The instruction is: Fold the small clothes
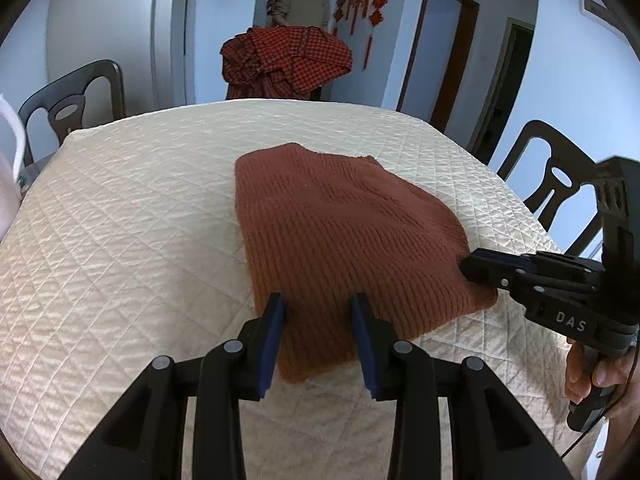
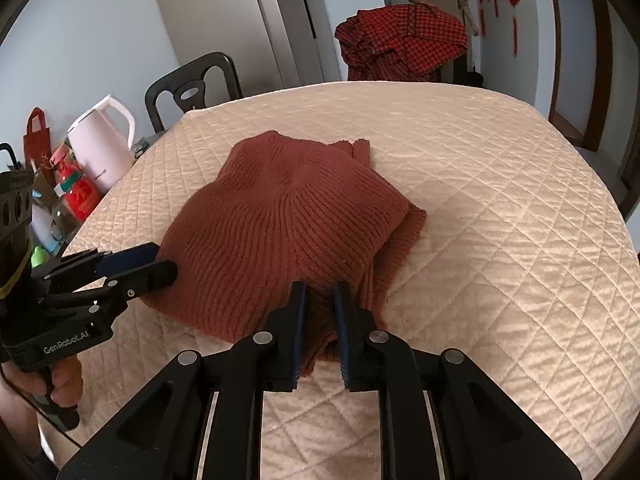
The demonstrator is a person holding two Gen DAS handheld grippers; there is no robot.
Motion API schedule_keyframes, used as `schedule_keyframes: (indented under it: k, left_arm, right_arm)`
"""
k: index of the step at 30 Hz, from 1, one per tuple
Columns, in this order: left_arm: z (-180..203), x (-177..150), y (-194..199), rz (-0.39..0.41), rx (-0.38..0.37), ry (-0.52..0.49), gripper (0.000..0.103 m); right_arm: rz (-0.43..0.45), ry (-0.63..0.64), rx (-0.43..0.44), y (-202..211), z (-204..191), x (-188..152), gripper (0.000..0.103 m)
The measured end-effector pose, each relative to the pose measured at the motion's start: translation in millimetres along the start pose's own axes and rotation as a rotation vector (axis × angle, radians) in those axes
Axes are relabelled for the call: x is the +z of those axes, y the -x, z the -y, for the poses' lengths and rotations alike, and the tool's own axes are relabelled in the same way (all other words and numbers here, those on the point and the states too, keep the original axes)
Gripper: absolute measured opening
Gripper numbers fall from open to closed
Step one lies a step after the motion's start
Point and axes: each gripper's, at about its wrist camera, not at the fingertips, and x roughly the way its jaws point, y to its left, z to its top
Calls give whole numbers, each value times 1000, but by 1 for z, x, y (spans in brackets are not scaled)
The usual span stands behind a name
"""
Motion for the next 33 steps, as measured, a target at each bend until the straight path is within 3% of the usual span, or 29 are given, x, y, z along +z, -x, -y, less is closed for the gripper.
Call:
schedule_keyframes:
  k: [7, 10, 16, 21, 28, 33]
  left_arm:
    - [-13, -6, 14, -13, 52, 47, 47]
    - [-21, -7, 15, -13, 69, 72, 52]
    - [-32, -1, 12, 0, 74, 107, 52]
    - [-30, -13, -11, -69, 69, 98, 53]
    - [-42, -20, 4, -46, 33, 129, 56]
    - [-52, -4, 14, 4, 1, 162, 56]
  right_arm:
    - [-2, -39, 42, 17, 4, -7, 22]
    - [5, -50, 42, 20, 6, -6, 40]
    - [42, -55, 56, 23, 6, 1, 40]
    - [-64, -39, -10, -7, 9, -5, 40]
    - [-24, -106, 55, 8, 25, -6, 41]
    - [16, -169, 86, 12, 40, 4, 41]
